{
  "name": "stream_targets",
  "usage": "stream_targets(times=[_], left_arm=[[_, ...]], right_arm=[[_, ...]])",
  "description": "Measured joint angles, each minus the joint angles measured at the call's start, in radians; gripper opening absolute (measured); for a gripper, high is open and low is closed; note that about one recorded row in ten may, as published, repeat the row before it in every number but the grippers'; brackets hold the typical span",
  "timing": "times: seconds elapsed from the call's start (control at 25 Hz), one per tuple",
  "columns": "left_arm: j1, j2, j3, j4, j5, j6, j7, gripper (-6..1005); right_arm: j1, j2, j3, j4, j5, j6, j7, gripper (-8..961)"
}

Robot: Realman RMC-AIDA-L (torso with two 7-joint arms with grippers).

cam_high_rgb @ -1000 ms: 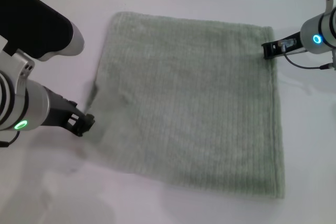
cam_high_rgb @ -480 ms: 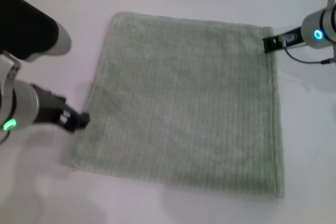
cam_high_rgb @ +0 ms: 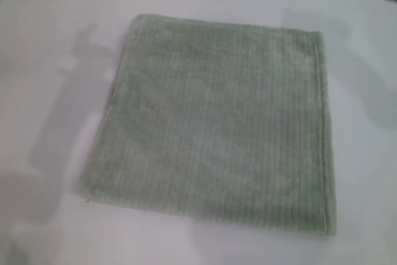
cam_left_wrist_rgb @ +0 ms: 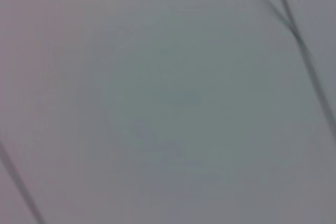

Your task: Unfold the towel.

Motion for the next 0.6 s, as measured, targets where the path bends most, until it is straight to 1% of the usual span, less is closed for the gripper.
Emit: stream_targets(times=[0.04,0.08,0.12,0.2,0.24,0.28,0.32,0.36,0.4,0.44,0.48,0.52,0.6], left_arm=[[0.018,-0.001,0.002,0.031,-0.001,0.134,0.001,781],[0.053,-0.002,0.012,0.127,-0.004,0.433,0.000,795],[0.053,-0.002,0.012,0.127,-0.004,0.433,0.000,795],[0.068,-0.004,0.028,0.261,-0.021,0.725,-0.008,795],[0.071,-0.004,0.040,0.335,-0.039,0.871,-0.013,795],[0.063,-0.004,0.057,0.464,-0.083,1.076,-0.021,795],[0.063,-0.004,0.057,0.464,-0.083,1.076,-0.021,795],[0.039,-0.004,0.069,0.595,-0.125,1.236,-0.026,795],[0.022,-0.004,0.070,0.666,-0.141,1.278,-0.029,795],[0.022,-0.004,0.070,0.666,-0.141,1.278,-0.029,795],[-0.015,-0.005,0.082,0.817,-0.175,1.360,-0.050,795],[-0.015,-0.005,0.082,0.817,-0.175,1.360,-0.050,795],[-0.051,-0.005,0.093,0.946,-0.207,1.436,-0.086,795]], right_arm=[[-0.052,0.000,-0.048,0.063,0.000,-0.090,-0.011,-1],[-0.176,0.000,-0.155,0.155,0.000,-0.315,-0.056,-1],[-0.176,0.000,-0.155,0.155,0.000,-0.315,-0.056,-1],[-0.304,-0.001,-0.278,0.179,-0.001,-0.622,-0.114,-1],[-0.349,-0.001,-0.328,0.170,-0.005,-0.772,-0.130,-1],[-0.431,0.000,-0.418,0.081,-0.012,-1.094,-0.140,-1],[-0.431,0.000,-0.418,0.081,-0.012,-1.094,-0.140,-1],[-0.460,0.001,-0.449,0.016,-0.011,-1.255,-0.130,-1],[-0.476,0.003,-0.471,-0.057,-0.006,-1.393,-0.112,-1],[-0.487,0.004,-0.487,-0.143,0.008,-1.541,-0.083,-1],[-0.495,0.007,-0.515,-0.324,0.061,-1.786,-0.018,-1],[-0.495,0.007,-0.515,-0.324,0.061,-1.786,-0.018,0],[-0.485,0.008,-0.538,-0.484,0.139,-1.963,0.029,0]])
